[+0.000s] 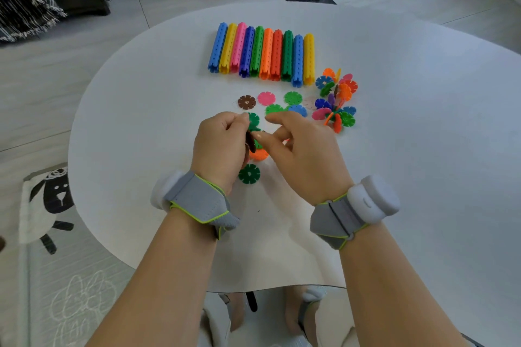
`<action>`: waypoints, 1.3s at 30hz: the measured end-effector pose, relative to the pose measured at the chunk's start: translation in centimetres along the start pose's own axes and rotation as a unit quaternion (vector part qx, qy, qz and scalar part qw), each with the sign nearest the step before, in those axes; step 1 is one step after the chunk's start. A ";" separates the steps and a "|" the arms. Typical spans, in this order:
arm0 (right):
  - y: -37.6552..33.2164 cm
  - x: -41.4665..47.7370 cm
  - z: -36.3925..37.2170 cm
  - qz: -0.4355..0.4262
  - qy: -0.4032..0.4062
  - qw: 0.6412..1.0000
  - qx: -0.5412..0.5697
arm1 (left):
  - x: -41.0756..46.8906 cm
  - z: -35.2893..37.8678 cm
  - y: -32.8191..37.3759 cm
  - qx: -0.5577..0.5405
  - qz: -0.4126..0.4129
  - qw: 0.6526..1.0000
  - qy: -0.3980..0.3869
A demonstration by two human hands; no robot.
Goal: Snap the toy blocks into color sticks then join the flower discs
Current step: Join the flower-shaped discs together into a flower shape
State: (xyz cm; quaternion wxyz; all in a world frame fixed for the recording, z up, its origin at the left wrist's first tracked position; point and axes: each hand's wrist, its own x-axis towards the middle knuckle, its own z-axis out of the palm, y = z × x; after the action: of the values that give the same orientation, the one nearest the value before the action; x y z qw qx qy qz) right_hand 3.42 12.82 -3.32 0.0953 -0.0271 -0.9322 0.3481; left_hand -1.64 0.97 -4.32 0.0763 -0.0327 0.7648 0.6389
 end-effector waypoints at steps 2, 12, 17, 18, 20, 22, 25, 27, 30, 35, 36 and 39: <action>-0.1 -0.1 0.0 0.044 -0.059 0.995 -0.067 | 0.5 -0.6 -0.1 0.001 0.001 0.999 0.051; -2.0 1.0 1.3 0.132 -0.086 0.967 -0.200 | 0.5 -0.8 0.7 -0.007 0.026 0.999 0.040; -1.8 1.6 1.6 0.171 -0.090 0.964 -0.182 | 0.8 -0.9 0.4 0.010 0.023 0.999 0.023; -1.9 1.7 1.6 0.174 -0.094 0.964 -0.180 | 0.8 -1.0 0.3 0.011 0.020 1.000 0.021; -2.0 1.6 1.4 0.181 -0.094 0.962 -0.182 | 0.8 -1.0 0.3 0.013 0.016 1.000 0.016; -2.2 1.4 1.2 0.188 -0.089 0.960 -0.188 | 0.8 -1.0 0.3 0.013 0.016 1.000 0.010; -2.1 1.2 0.8 0.186 -0.105 0.956 -0.202 | 0.9 -1.1 0.3 0.013 0.014 1.000 0.010; -1.9 1.2 0.6 0.188 -0.112 0.956 -0.195 | 0.9 -1.0 0.4 0.013 0.016 1.000 0.009; -1.9 1.4 0.7 0.182 -0.116 0.960 -0.177 | 0.7 -0.9 0.4 0.021 0.019 1.000 0.003; -1.5 1.2 0.6 0.163 -0.094 0.968 -0.164 | 0.7 -1.0 0.4 0.020 0.012 1.000 -0.008; -1.3 1.1 0.4 0.158 -0.085 0.970 -0.161 | 0.8 -1.0 0.5 0.017 0.009 1.000 -0.006; -0.6 0.9 -0.2 0.141 -0.070 0.976 -0.147 | 1.0 -1.2 0.4 0.012 0.005 1.000 0.002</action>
State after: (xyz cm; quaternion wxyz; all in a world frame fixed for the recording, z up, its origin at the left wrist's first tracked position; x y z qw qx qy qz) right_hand 2.59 12.58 -2.66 -0.0250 -0.1478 -0.9644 0.2179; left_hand -2.75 -0.10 -3.84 0.0723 -0.0294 0.7726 0.6301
